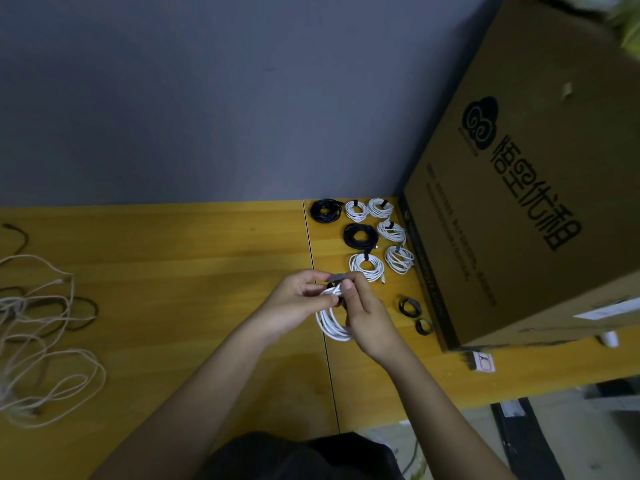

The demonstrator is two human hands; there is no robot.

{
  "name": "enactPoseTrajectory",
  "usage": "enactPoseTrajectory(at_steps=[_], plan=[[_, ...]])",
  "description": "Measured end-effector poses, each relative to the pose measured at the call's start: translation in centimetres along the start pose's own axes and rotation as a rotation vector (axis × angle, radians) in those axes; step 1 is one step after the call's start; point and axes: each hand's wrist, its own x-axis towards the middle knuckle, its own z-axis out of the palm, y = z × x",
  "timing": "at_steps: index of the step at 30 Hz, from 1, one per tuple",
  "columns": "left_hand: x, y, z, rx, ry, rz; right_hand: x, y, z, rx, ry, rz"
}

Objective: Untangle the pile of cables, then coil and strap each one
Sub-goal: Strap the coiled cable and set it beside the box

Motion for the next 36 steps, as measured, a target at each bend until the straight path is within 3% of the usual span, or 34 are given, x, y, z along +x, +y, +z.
enactPoseTrajectory(at_steps=[5,11,14,20,25,28,36], plan=[[0.1,0.4,0.0,-0.021,-0.006,0.011,-0.1,-0.2,-0.4,0.212,0.004,0.026],[0.2,0.4,0.3,-0.071,-0.008,0.014,-0.9,-0.3,-0.4,0.147,0.138,-0.113],[0.3,0.2,0.2,-0.110,-0.006,-0.012,-1.2,-0.4,-0.5,0.137,0.097,-0.163],[0.4,0.0,0.0,0.018,-0.012,0.056,-1.4,-0.6,-1.2,0.027,0.090,-0.156],[0.3,0.4,-0.4,0.135,-0.029,0.127,-1.3,-0.7,-2.2,-0.306,0.070,-0.283],[0.2,0.5,-0.3,0.171,-0.048,0.131,-1.1,-1.0,-2.6,-0.385,0.106,-0.302],[-0.4,1.0,-0.4,0.226,-0.122,0.148,-1.3,-1.0,-1.6,-0.188,0.116,-0.219]])
